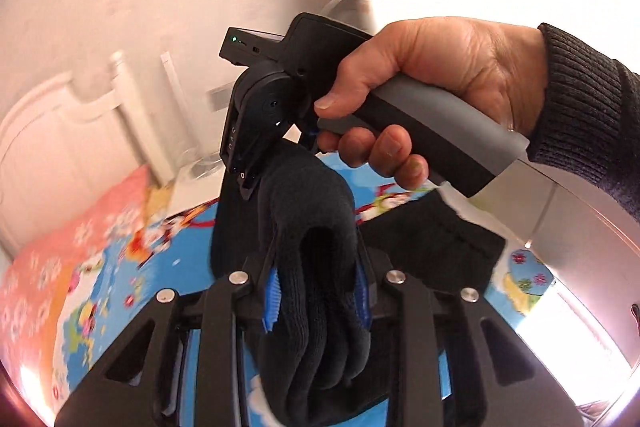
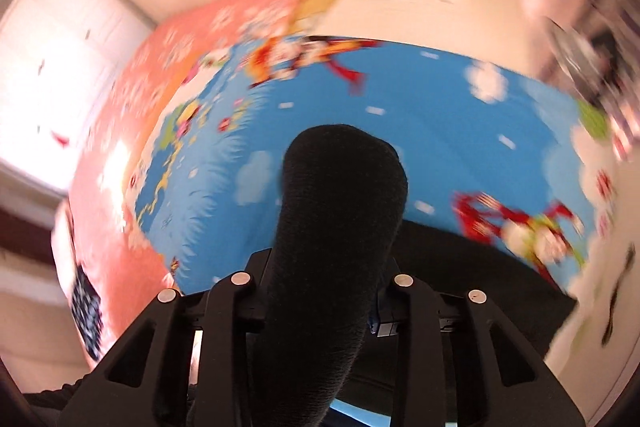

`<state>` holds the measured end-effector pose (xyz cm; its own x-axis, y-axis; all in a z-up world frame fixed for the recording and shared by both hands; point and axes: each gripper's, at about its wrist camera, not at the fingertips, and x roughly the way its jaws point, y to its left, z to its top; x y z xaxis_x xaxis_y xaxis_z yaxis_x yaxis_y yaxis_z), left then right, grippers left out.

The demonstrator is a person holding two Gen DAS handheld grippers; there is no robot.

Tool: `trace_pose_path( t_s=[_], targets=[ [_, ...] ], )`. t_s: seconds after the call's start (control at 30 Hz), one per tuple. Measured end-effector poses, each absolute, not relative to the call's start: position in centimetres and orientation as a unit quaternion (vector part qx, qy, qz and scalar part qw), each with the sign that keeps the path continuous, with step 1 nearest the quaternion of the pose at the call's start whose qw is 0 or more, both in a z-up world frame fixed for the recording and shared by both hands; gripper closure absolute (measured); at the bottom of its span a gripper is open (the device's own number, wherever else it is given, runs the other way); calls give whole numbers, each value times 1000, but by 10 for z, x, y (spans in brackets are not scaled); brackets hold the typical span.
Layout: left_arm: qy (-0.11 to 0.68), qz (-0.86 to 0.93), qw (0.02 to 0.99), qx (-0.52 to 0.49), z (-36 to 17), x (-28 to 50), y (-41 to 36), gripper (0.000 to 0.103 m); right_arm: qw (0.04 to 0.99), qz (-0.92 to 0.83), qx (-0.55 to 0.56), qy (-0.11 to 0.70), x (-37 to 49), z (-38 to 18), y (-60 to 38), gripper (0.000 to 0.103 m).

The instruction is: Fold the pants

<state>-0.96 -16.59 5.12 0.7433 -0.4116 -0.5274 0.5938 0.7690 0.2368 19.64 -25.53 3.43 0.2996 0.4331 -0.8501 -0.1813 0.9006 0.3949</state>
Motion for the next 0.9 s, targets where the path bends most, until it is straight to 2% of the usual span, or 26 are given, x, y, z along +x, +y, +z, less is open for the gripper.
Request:
trace_pose_path(
  t_s=[0.17,0.23,0.3,0.4,0.43,0.57,0.8,0.83,0.87,0.9],
  targets=[
    [216,-316,885,263,-9,-32,-262,72,787,149,173,573,175,-38,-359,73],
    [217,-327,876,280,-47,-37,-291,59,770,128,180,599,176,-80,-383,74],
    [209,-336,861,319,-81,-51,-307,52,757,121,170,619,175,-114,-394,73],
    [161,-321,868,343,-102,-78,-303,33,758,140,194,607,175,-121,-402,72],
    [147,-314,871,349,-108,-85,-298,32,758,141,194,607,175,-122,-403,71],
    [128,-305,870,366,-118,-95,-293,32,756,144,170,616,181,-121,-393,65],
    [134,-312,852,398,-139,-85,-317,34,756,142,164,618,181,-118,-390,66],
    [135,-314,854,392,-140,-81,-320,55,757,140,156,619,181,-116,-390,68],
    [138,-305,858,389,-140,-77,-322,67,761,138,142,618,180,-113,-386,73],
    [151,-308,860,378,-135,-73,-321,71,764,137,132,617,180,-110,-383,77]
  ],
)
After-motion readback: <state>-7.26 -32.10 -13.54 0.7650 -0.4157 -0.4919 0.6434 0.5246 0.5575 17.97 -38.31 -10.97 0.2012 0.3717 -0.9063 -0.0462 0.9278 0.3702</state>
